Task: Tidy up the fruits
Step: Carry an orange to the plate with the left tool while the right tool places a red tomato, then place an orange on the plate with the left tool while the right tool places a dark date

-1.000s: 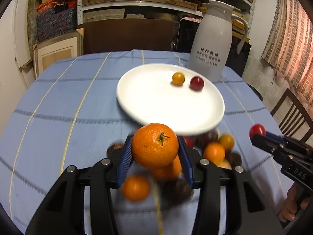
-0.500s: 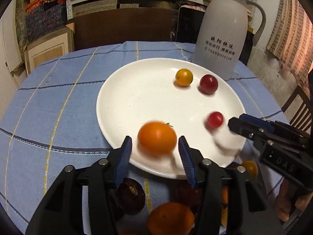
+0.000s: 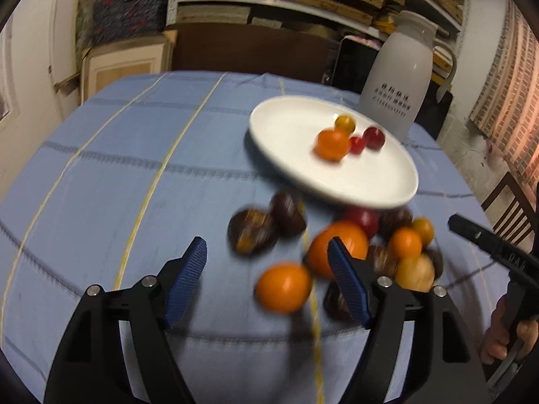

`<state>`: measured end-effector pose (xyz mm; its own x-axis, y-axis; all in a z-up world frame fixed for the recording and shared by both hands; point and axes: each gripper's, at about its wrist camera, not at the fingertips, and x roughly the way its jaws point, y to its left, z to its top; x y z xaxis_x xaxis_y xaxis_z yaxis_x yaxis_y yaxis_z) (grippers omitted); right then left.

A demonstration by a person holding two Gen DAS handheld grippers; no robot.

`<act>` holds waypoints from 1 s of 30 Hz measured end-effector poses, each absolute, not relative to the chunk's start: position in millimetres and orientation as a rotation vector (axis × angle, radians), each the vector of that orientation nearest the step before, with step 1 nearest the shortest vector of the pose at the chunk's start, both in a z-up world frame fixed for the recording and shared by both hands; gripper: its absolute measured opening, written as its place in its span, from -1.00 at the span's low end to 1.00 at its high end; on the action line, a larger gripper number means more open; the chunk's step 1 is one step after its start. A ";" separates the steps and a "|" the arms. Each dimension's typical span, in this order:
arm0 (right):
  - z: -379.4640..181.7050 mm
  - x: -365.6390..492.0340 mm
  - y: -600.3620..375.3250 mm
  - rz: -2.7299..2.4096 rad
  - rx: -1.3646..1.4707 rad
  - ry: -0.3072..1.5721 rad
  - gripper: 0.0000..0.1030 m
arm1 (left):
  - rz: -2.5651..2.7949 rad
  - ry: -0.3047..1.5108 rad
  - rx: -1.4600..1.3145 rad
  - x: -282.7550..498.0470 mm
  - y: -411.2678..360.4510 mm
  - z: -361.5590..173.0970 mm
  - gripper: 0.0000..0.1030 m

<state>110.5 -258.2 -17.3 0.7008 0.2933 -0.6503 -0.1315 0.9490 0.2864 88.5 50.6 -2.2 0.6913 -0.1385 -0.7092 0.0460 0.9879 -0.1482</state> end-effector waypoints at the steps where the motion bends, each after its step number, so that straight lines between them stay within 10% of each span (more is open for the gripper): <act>1: -18.1 107.2 -259.0 0.234 0.231 0.758 0.30 | -0.102 0.809 -0.116 82.9 50.7 -5.6 0.41; 22: -30.0 87.6 -246.9 0.239 0.157 0.801 0.40 | -0.088 0.865 0.014 92.4 32.8 -27.2 0.44; 30: -39.4 88.3 -238.7 0.216 0.088 0.820 0.28 | -0.127 0.889 -0.019 97.1 35.1 -31.9 0.04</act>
